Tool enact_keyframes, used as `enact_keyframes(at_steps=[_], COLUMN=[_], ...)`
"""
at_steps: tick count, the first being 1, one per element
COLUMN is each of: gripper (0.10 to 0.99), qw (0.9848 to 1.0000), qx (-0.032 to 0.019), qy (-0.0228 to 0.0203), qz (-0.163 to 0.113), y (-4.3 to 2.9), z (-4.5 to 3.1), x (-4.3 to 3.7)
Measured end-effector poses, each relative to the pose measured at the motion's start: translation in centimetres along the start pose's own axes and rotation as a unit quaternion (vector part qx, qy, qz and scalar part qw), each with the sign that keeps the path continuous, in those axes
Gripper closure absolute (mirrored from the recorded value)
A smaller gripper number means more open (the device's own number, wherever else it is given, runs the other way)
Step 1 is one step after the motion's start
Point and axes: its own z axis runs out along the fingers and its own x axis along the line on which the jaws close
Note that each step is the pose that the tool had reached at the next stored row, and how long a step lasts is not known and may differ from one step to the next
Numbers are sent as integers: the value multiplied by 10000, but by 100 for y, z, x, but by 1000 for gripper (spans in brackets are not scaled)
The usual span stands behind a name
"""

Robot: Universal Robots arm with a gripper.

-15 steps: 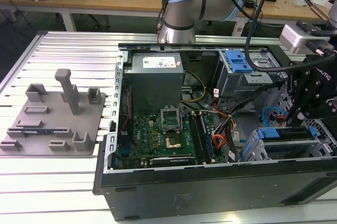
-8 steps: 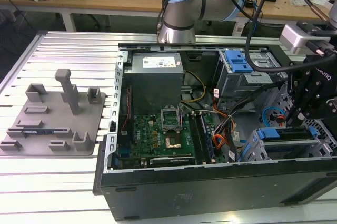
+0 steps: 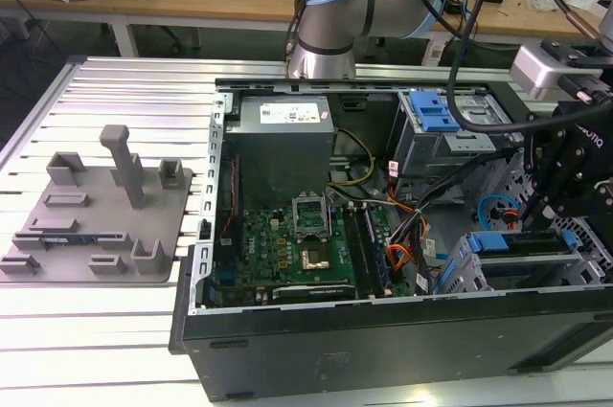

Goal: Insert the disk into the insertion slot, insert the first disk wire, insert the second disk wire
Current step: 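Insert the second disk wire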

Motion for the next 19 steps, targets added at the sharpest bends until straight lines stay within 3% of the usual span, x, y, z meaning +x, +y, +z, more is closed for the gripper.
enact_keyframes(at_steps=[19], gripper=[925], qw=[10000], qx=[-1], qy=[0], qz=[0], y=[0], z=[52], x=[7])
